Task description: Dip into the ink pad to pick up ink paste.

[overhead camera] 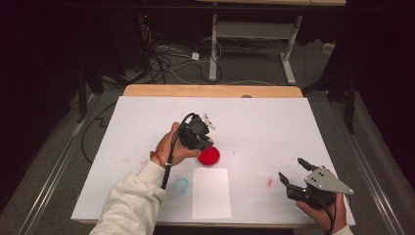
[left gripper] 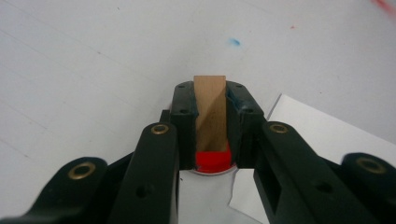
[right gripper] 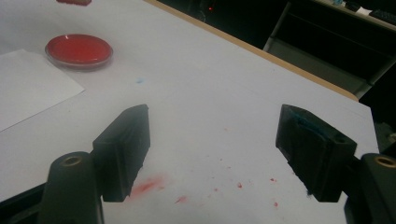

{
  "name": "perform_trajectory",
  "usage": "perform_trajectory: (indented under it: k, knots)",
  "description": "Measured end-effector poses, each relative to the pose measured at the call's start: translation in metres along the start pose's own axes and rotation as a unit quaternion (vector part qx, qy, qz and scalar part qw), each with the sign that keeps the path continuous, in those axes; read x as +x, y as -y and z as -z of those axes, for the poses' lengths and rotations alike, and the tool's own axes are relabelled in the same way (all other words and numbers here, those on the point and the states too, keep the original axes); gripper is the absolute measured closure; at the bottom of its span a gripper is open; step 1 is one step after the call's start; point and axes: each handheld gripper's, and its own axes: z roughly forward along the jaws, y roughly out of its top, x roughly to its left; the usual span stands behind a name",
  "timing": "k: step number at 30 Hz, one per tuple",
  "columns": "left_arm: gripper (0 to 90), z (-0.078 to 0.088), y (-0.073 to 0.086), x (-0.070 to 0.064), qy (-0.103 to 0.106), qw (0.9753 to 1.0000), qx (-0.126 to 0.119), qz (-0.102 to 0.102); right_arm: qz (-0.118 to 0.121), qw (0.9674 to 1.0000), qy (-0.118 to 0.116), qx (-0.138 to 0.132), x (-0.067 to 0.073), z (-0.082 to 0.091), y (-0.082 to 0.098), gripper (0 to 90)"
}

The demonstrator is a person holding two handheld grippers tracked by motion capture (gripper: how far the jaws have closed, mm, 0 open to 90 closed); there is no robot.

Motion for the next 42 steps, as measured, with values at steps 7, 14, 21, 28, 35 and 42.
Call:
perform_trajectory:
  k: [7, 14, 21, 28, 35, 42]
  knots:
    - [74.0, -0.024, 0.007, -0.002, 0.003, 0.9997, 0.026, 0.0, 0.003, 1.0, -0.002, 0.0, 0.001, -0.001, 0.0, 26.5]
    - [74.0, -0.041, 0.011, -0.002, 0.002, 0.9989, 0.047, 0.0, 0.002, 1.0, -0.003, 0.002, 0.001, -0.001, 0.0, 26.5]
    - [74.0, -0.044, 0.012, -0.002, 0.001, 0.9989, 0.046, 0.0, 0.003, 1.0, -0.003, 0.001, 0.001, -0.001, 0.0, 26.5]
    - [74.1, -0.044, 0.013, -0.007, -0.011, 0.9989, 0.045, -0.003, 0.005, 1.0, -0.005, -0.003, 0.002, 0.0, 0.0, 26.0]
    - [74.1, -0.045, 0.015, 0.001, 0.014, 0.9991, 0.036, 0.015, 0.008, 1.0, -0.006, -0.001, 0.002, -0.001, 0.0, 26.0]
    - [74.1, -0.045, 0.013, -0.002, 0.003, 0.9991, 0.042, 0.006, 0.008, 1.0, -0.006, -0.001, 0.002, -0.001, 0.0, 26.0]
